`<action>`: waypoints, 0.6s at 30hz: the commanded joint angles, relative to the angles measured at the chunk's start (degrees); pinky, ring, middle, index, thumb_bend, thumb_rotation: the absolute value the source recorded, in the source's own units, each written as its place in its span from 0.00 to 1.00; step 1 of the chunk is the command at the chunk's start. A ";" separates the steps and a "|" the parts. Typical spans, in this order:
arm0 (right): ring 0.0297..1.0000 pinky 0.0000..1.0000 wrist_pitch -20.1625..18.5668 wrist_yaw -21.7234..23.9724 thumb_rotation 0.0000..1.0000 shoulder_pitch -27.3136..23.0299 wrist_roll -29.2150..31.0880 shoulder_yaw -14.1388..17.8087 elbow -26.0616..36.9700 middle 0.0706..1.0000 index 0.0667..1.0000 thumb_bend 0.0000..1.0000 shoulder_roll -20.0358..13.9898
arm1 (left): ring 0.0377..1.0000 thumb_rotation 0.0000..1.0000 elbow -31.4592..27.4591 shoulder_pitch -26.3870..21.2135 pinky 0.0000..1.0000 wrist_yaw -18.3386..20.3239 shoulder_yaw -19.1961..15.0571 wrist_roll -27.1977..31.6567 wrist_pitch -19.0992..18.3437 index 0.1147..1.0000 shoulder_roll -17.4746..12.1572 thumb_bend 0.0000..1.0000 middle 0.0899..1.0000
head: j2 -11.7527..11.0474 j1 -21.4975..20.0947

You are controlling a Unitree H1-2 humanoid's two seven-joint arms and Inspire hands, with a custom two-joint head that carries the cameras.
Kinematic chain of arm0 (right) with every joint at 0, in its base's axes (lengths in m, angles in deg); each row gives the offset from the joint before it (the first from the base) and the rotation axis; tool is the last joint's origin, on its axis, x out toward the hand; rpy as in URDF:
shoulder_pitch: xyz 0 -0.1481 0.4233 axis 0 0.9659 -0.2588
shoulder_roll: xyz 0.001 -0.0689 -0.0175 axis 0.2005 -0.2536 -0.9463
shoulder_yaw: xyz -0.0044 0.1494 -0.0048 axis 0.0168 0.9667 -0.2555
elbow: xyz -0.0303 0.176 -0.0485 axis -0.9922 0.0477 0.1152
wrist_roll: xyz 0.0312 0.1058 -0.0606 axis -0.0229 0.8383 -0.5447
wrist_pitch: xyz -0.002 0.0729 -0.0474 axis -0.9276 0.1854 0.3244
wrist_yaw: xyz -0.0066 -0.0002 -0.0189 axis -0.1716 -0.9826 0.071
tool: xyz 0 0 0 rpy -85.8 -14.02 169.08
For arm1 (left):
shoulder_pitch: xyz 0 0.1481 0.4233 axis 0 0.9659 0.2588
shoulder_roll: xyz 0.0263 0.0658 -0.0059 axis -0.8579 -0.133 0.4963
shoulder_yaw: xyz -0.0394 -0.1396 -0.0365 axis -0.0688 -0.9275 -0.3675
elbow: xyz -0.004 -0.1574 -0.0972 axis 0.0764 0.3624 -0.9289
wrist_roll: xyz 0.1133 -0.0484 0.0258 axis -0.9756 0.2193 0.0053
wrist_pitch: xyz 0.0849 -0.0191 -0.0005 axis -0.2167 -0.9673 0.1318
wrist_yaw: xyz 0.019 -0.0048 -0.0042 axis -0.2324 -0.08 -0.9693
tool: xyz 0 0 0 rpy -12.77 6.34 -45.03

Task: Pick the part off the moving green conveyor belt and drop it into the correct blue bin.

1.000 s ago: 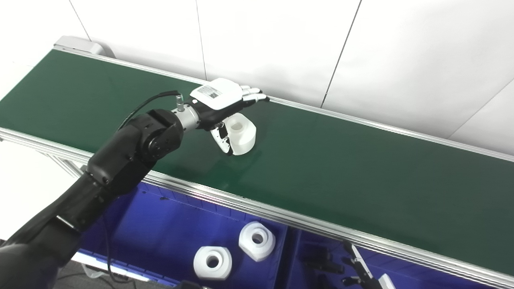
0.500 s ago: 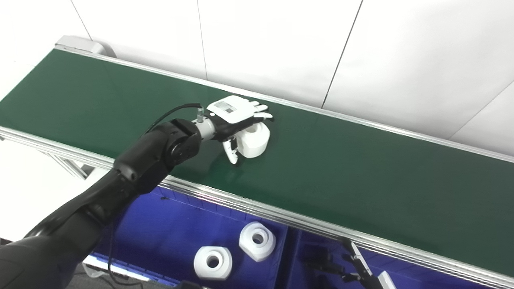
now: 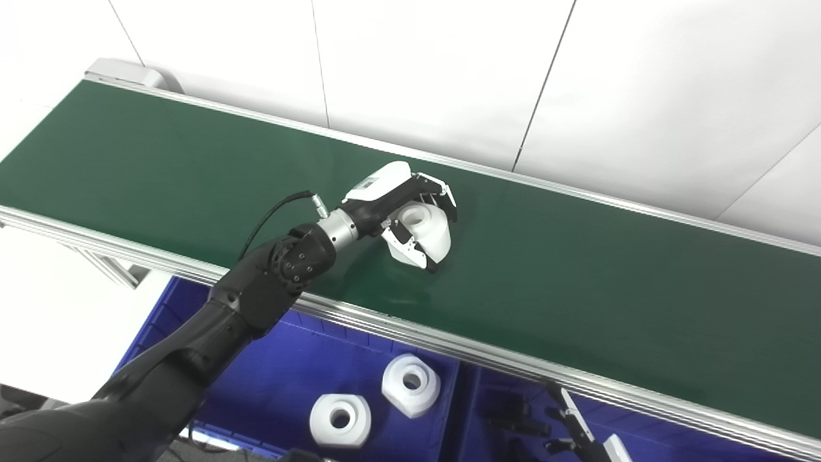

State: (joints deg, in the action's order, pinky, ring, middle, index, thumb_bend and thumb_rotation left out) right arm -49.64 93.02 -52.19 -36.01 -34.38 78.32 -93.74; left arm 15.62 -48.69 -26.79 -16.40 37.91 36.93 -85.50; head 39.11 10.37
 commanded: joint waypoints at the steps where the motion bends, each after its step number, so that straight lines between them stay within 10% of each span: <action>1: 0.93 0.75 1.98 -0.45 0.19 0.62 0.60 0.30 2.73 0.98 1.00 0.86 0.20 | 0.45 0.00 -3.89 -0.27 0.42 0.29 -1.77 2.07 1.44 0.47 -1.58 0.51 0.41 | 0.55 -0.51; 18: 0.91 0.73 -0.22 -0.09 0.28 3.08 -1.92 -0.06 7.10 0.96 1.00 0.84 1.83 | 0.46 0.00 -23.08 18.94 0.42 3.80 -9.01 12.21 1.73 0.47 -4.52 0.51 0.41 | 6.36 -10.02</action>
State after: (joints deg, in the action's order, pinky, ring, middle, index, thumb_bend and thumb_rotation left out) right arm -49.91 93.16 -49.52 -37.94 -34.46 82.65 -92.23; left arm -5.39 -30.65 -21.44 -24.63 48.46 36.55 -89.41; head 45.43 0.36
